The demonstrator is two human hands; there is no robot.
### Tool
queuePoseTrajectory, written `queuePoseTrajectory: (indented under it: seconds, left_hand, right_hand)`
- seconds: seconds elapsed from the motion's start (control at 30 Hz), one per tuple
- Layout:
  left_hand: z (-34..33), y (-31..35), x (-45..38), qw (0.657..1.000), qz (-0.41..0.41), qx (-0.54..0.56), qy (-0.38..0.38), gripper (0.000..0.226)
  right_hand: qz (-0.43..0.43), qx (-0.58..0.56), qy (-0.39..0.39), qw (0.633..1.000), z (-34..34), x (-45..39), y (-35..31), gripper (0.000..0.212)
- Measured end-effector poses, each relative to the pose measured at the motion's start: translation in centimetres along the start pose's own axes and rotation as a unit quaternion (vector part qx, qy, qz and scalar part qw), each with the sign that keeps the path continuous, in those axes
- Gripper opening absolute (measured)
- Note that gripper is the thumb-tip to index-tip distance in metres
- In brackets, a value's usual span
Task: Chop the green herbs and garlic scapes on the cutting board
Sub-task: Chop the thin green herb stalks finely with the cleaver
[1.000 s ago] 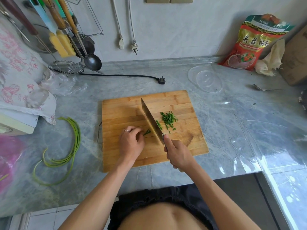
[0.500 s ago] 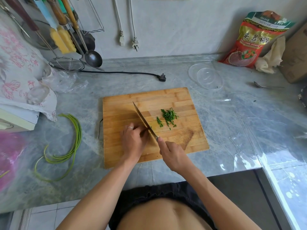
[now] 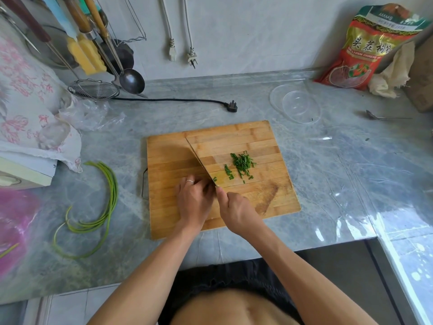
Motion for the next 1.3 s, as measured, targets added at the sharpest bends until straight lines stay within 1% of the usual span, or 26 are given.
queuePoseTrajectory:
  seconds: [0.07, 0.1, 0.13, 0.17, 0.2, 0.27, 0.3, 0.37, 0.43, 0.57, 0.6, 0.67, 0.7, 0.73, 0.77, 0.8, 0.87, 0.9, 0.93, 1.0, 1.03, 1.07, 1.1, 1.17, 1.23, 1.3]
  left_hand:
    - [0.0, 0.0, -0.1, 1.0, -0.01, -0.007, -0.001, 0.025]
    - [-0.2, 0.0, -0.1, 1.0, -0.013, -0.015, -0.007, 0.023]
    - [-0.3, 0.0, -0.1, 1.0, -0.011, -0.02, -0.01, 0.019]
    - [-0.4, -0.1, -0.1, 1.0, -0.007, -0.02, -0.013, 0.016]
    - [-0.5, -0.2, 0.0, 1.0, 0.0, -0.019, -0.008, 0.016]
    - [-0.4, 0.0, 0.0, 1.0, 0.011, -0.012, -0.007, 0.023]
    - [-0.3, 0.2, 0.1, 1.0, 0.01, -0.004, -0.008, 0.027]
    - [-0.1, 0.2, 0.1, 1.0, 0.004, 0.004, -0.005, 0.029]
    - [0.0, 0.1, 0.2, 1.0, -0.003, 0.0, -0.005, 0.02]
    - [-0.5, -0.2, 0.1, 1.0, 0.011, -0.004, -0.013, 0.021]
    - [-0.5, -0.1, 0.1, 1.0, 0.01, -0.005, -0.012, 0.021]
    - [-0.4, -0.2, 0.2, 1.0, 0.004, -0.006, -0.011, 0.016]
    - [-0.3, -0.2, 0.2, 1.0, 0.002, -0.001, -0.009, 0.016]
    - [-0.3, -0.2, 0.1, 1.0, 0.001, 0.006, -0.009, 0.018]
    - [-0.3, -0.1, 0.1, 1.0, 0.001, 0.012, -0.008, 0.021]
    - [-0.3, 0.0, 0.2, 1.0, 0.003, 0.018, -0.004, 0.022]
    - [-0.2, 0.1, 0.1, 1.0, 0.004, 0.023, -0.002, 0.026]
    - [-0.1, 0.1, 0.2, 1.0, 0.004, 0.024, 0.0, 0.03]
    - [0.1, 0.2, 0.2, 1.0, 0.004, 0.025, 0.003, 0.032]
    - [0.1, 0.2, 0.2, 1.0, 0.005, 0.018, -0.005, 0.026]
    - [0.0, 0.1, 0.2, 1.0, 0.003, 0.015, -0.014, 0.022]
    - [-0.1, 0.1, 0.2, 1.0, 0.004, 0.014, -0.019, 0.02]
    - [-0.2, -0.1, 0.2, 1.0, 0.008, 0.012, -0.019, 0.02]
    - [-0.5, -0.1, 0.2, 1.0, 0.01, -0.003, -0.02, 0.022]
    - [-0.5, -0.2, 0.1, 1.0, 0.011, -0.013, -0.016, 0.025]
    - [0.0, 0.0, 0.1, 1.0, 0.018, -0.006, -0.004, 0.018]
  right_hand:
    - [0.002, -0.061, 0.041, 0.997, 0.6, 0.4, -0.6, 0.05]
    - [-0.035, -0.134, 0.007, 0.99, 0.7, 0.7, 0.0, 0.047]
    - [-0.034, -0.124, -0.019, 0.992, 0.3, 0.9, 0.7, 0.044]
    - [0.031, -0.05, 0.006, 0.998, 0.3, 1.1, 0.6, 0.043]
    - [0.049, -0.043, 0.033, 0.997, 0.1, 1.2, 0.7, 0.044]
    - [-0.006, -0.085, 0.008, 0.996, -0.2, 0.1, -0.1, 0.051]
    - [0.017, -0.025, 0.041, 0.999, 0.0, -0.3, -0.3, 0.057]
    - [0.034, 0.024, 0.01, 0.999, -0.6, -0.7, 0.8, 0.059]
    - [0.04, 0.046, 0.004, 0.998, -0.1, -0.3, 0.8, 0.055]
    - [0.051, 0.038, 0.008, 0.998, -0.3, -1.2, -0.7, 0.083]
    - [0.049, 0.029, 0.014, 0.998, -0.3, -1.7, -1.0, 0.084]
    - [0.089, 0.023, 0.029, 0.995, -0.1, -1.3, -1.7, 0.08]
    - [0.072, 0.006, 0.041, 0.997, 0.3, -1.2, -1.1, 0.073]
    - [0.025, -0.021, -0.023, 0.999, -0.2, -0.8, 0.4, 0.054]
    - [0.056, 0.025, 0.012, 0.998, -0.5, -0.5, 1.1, 0.036]
    - [0.086, 0.045, 0.054, 0.994, -0.6, -0.5, 1.1, 0.032]
    - [0.024, -0.017, -0.028, 0.999, -0.7, -1.4, -0.4, 0.04]
    - [-0.003, -0.046, -0.022, 0.999, -0.4, -1.8, -0.9, 0.049]
    - [0.011, -0.044, 0.005, 0.999, -0.2, -2.2, -0.8, 0.051]
    - [0.036, -0.064, 0.054, 0.996, 0.9, -1.8, -1.2, 0.035]
    - [0.031, -0.045, 0.026, 0.998, 0.4, -1.5, 0.2, 0.029]
    - [0.055, -0.026, 0.044, 0.997, 0.3, -0.6, 0.8, 0.031]
    - [0.023, -0.056, 0.035, 0.998, -0.1, -0.3, 1.3, 0.038]
    - [0.045, -0.031, 0.051, 0.997, -0.3, -0.7, 0.1, 0.057]
    - [0.043, -0.021, 0.042, 0.998, -0.2, -2.2, -0.9, 0.06]
    - [0.037, -0.023, 0.029, 0.999, 0.5, -3.0, -1.4, 0.058]
Point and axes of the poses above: each hand's wrist, its own x-axis away from the middle knuckle, its own z-axis out of the back of the hand, y = z × x, the point moved 6 cm from there along -x, towards the middle knuckle, and after that the axes turned 9 degrees about z, right-handed, at the moved point
